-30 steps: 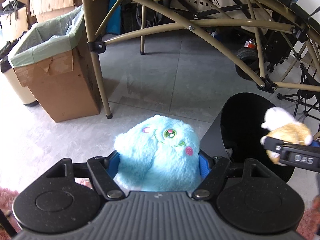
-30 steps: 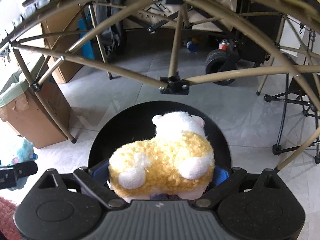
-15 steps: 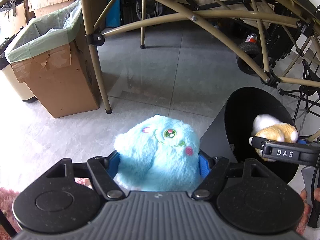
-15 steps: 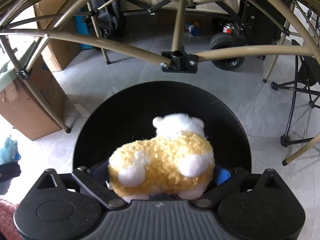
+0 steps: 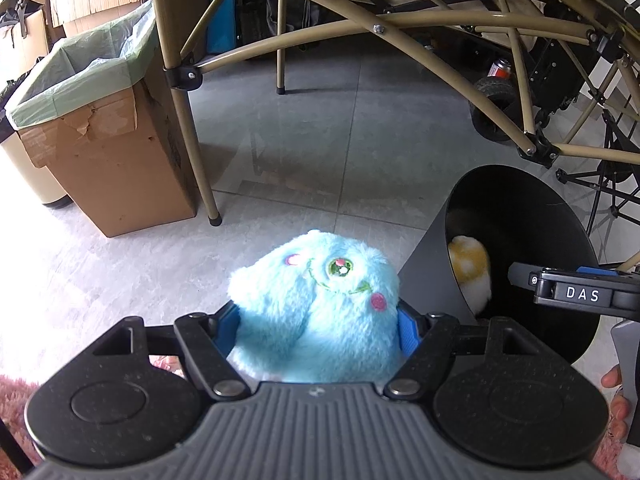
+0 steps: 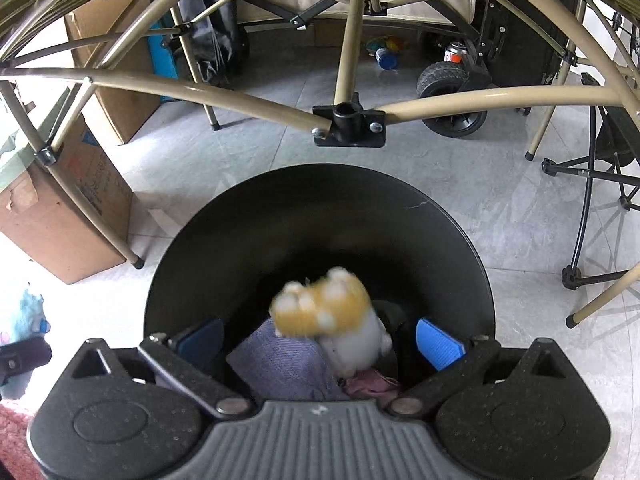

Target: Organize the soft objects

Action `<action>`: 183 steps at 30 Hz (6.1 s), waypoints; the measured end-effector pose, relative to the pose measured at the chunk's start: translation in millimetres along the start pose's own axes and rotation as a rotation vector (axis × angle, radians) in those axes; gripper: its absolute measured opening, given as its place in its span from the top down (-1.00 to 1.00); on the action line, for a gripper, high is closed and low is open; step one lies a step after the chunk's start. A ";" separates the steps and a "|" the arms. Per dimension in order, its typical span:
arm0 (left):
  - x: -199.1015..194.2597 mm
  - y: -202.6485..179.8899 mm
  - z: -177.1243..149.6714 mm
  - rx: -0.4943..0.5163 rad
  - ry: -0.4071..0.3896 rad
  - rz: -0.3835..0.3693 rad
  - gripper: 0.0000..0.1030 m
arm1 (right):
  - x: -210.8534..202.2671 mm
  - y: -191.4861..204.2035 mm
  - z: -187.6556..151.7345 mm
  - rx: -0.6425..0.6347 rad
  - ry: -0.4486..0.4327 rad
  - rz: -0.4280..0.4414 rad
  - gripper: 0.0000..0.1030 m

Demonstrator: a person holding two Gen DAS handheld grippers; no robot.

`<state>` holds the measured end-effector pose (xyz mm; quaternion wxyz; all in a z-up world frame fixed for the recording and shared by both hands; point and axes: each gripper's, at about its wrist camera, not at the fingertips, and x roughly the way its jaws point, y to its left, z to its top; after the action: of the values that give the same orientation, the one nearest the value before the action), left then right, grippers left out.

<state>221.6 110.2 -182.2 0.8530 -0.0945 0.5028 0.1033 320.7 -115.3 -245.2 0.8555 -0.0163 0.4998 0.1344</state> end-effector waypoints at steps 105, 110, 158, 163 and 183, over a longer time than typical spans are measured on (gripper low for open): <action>30.3 -188.4 2.4 0.323 -0.017 -0.095 -1.00 | -74.1 -153.6 -21.9 0.417 -0.157 -0.045 -1.00; 18.1 -187.1 3.7 0.325 -0.045 -0.107 -1.00 | -77.8 -149.0 -20.1 0.401 -0.167 -0.039 -1.00; -162.6 -135.0 98.4 0.146 -0.682 -0.121 -1.00 | -250.7 -77.5 77.9 0.178 -0.797 0.015 -1.00; -160.0 -128.8 134.3 0.101 -0.705 -0.108 -1.00 | -242.6 -71.8 117.8 0.149 -0.827 0.035 -1.00; -108.1 -103.2 257.5 -0.030 -0.693 -0.044 -1.00 | -158.9 -40.4 256.0 0.117 -0.655 -0.003 -1.00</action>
<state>414.4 70.5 41.3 0.9736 -0.0771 0.1794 0.1183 474.7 -146.6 15.0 0.9705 0.0760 0.2048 0.1023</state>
